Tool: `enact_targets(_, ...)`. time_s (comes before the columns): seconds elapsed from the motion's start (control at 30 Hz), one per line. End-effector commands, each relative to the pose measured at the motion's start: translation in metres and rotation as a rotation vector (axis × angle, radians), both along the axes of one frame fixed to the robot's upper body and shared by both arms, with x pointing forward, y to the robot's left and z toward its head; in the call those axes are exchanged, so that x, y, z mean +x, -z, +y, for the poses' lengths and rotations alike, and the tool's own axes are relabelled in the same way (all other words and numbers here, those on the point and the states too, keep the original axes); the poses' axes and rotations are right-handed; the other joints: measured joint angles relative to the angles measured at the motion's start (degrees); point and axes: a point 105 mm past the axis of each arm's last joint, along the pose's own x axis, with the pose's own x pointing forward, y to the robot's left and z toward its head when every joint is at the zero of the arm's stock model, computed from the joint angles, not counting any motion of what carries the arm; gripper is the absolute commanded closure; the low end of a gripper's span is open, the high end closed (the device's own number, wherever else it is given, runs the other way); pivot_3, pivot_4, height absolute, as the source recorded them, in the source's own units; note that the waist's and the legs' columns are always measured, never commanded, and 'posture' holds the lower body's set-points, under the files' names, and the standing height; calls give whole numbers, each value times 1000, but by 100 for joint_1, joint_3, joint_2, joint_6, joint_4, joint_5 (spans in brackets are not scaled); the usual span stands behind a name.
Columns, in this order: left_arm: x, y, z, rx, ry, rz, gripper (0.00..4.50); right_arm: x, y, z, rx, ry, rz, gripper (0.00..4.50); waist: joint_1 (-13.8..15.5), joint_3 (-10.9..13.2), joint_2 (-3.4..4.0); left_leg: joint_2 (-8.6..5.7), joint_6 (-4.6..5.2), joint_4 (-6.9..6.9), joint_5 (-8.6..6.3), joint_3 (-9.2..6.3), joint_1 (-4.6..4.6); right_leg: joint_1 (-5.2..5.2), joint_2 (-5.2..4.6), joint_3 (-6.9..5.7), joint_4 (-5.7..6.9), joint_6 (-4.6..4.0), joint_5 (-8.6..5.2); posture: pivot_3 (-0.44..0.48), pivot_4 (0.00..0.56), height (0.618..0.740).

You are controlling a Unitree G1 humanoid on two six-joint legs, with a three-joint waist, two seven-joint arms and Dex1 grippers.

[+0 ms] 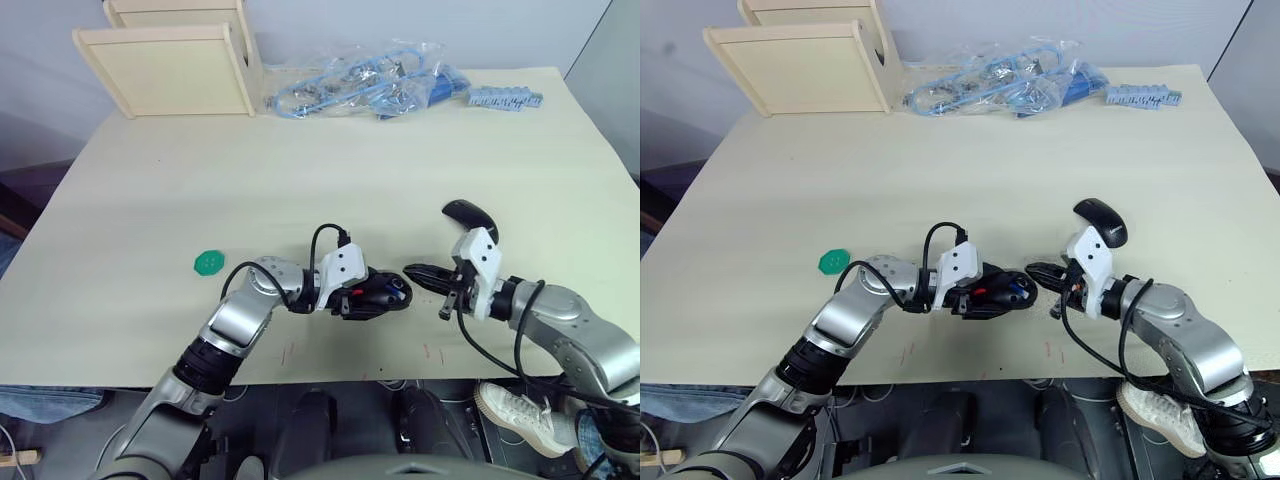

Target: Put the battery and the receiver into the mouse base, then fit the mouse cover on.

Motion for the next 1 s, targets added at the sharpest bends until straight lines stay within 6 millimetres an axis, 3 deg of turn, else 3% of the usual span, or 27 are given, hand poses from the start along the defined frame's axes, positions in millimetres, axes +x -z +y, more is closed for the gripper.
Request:
enact_targets(0.03,0,0,3,-2,-2,6,1493,3,-5,5,2,-29,-55,4442,0,0,0,0,0,0,0,1,0,0,0,1,0,0,0,0,150,740)
enact_targets(0.6,-1,-2,2,-3,-4,7,1493,6,16,8,-38,-38,-25,4442,0,0,0,0,0,0,0,1,1,0,0,1,2,0,0,0,150,740)
enact_targets(0.83,-1,-1,1,-4,-3,9,1493,-1,56,0,-157,-31,90,4442,-6,-7,2,0,0,0,0,1,12,8,0,2,3,0,0,0,150,740)
enact_targets(1.0,-1,0,2,-2,-5,11,1493,-2,68,-4,-205,-29,123,4442,-7,-25,0,0,0,0,0,1,18,12,1,3,2,-1,0,0,150,740)
